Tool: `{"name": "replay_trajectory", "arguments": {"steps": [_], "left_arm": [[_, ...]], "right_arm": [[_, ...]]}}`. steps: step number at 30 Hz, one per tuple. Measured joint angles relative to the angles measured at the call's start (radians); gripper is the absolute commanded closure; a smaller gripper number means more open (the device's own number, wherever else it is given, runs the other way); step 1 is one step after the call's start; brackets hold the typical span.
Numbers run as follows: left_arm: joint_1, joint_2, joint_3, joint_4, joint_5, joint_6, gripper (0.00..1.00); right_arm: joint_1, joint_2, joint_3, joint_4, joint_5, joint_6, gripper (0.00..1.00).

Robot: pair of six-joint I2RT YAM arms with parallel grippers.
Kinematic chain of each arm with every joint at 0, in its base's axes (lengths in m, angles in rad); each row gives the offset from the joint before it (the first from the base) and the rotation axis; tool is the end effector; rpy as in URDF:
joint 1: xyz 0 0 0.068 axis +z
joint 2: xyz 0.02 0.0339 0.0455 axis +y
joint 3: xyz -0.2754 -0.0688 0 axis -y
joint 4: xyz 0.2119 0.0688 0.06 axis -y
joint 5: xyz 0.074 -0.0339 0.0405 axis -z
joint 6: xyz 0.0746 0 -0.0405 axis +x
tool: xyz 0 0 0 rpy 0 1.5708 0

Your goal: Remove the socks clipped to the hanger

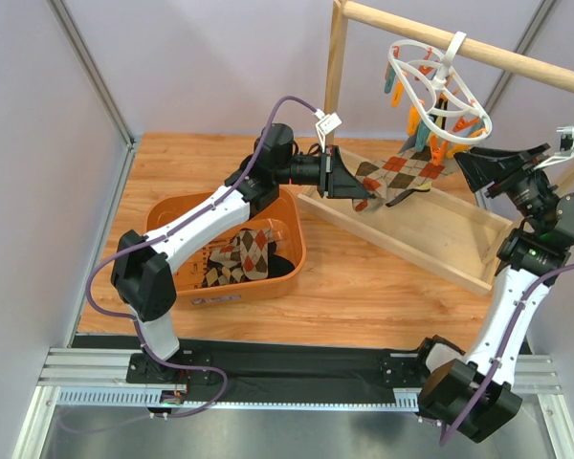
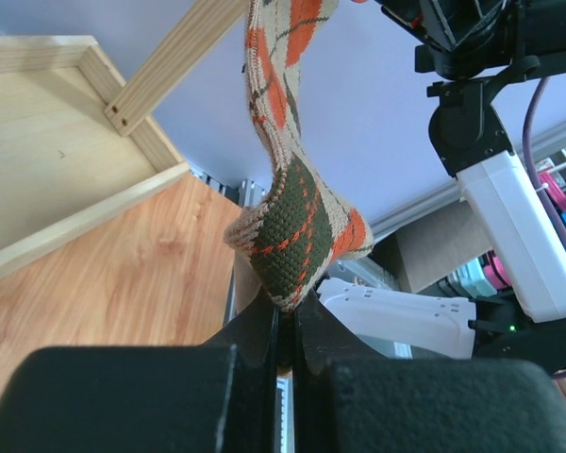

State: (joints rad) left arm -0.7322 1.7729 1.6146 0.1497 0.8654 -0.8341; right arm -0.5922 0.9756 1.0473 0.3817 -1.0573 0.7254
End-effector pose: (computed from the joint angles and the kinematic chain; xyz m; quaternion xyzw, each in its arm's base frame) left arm 0.2717 -0.3206 0.4081 0.2620 0.6589 -0.6620 0.2429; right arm 0.1791 -0.0422 0.4650 -0.0580 0.6237 0.3155 0.7128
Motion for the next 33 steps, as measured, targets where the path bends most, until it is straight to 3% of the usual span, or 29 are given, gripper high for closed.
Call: {"name": "replay_trajectory", "arguments": {"steps": [19,28,33], "left_arm": [[-0.001,0.000,0.000,0.035,0.017,-0.043,1.00],[-0.006,0.000,0.000,0.036,0.017,-0.047,1.00],[-0.008,0.000,0.000,0.036,0.017,-0.047,1.00]], "right_arm": [[0.054,0.095,-0.013,0.217,0.016,0.090,0.47],[0.056,0.097,-0.013,0.245,0.018,0.097,0.62],[0.057,0.104,-0.013,0.277,0.019,0.124,0.82]]}}
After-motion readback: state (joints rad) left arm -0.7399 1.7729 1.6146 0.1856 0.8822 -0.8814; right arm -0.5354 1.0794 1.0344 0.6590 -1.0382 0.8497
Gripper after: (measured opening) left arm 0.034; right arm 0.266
